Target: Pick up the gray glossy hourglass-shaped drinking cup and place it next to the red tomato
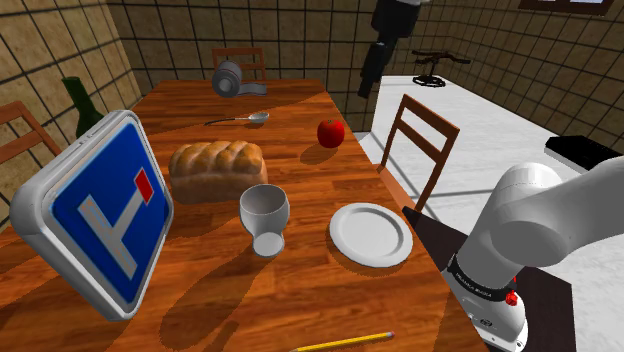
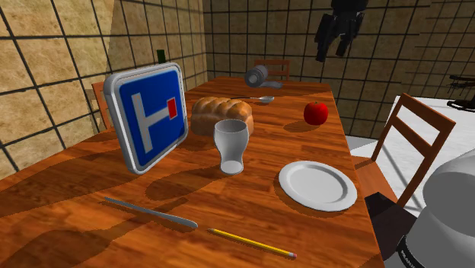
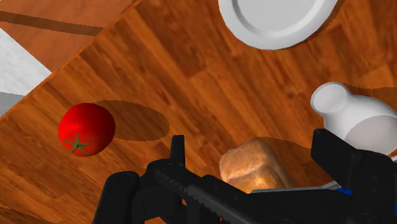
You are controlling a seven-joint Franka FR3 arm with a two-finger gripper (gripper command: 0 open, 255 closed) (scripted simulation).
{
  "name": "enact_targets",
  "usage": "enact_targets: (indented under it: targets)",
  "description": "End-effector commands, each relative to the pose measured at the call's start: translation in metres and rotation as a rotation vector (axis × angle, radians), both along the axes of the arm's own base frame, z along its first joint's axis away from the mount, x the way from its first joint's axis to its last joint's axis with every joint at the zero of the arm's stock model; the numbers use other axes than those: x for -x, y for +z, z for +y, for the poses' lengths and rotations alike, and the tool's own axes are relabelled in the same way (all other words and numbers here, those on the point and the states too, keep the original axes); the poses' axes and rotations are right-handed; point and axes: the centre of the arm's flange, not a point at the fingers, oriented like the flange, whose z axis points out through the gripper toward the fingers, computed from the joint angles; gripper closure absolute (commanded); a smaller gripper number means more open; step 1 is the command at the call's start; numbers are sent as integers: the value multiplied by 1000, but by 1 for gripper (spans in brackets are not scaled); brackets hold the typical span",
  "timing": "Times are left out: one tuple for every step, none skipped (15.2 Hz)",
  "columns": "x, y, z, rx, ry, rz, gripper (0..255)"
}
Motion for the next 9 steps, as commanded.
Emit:
enact_targets:
  targets:
    - [0,0,0,0,0,0,0]
    - [-6,-7,10,2,12,2,0]
    - [-11,-14,19,4,23,4,0]
    - [-17,-21,29,7,35,7,0]
    - [-22,-29,39,9,46,9,0]
    - [-27,-36,49,11,58,11,0]
    - [-32,-43,58,13,69,13,0]
    - [-37,-51,68,15,81,16,0]
    - [-42,-58,78,17,93,18,0]
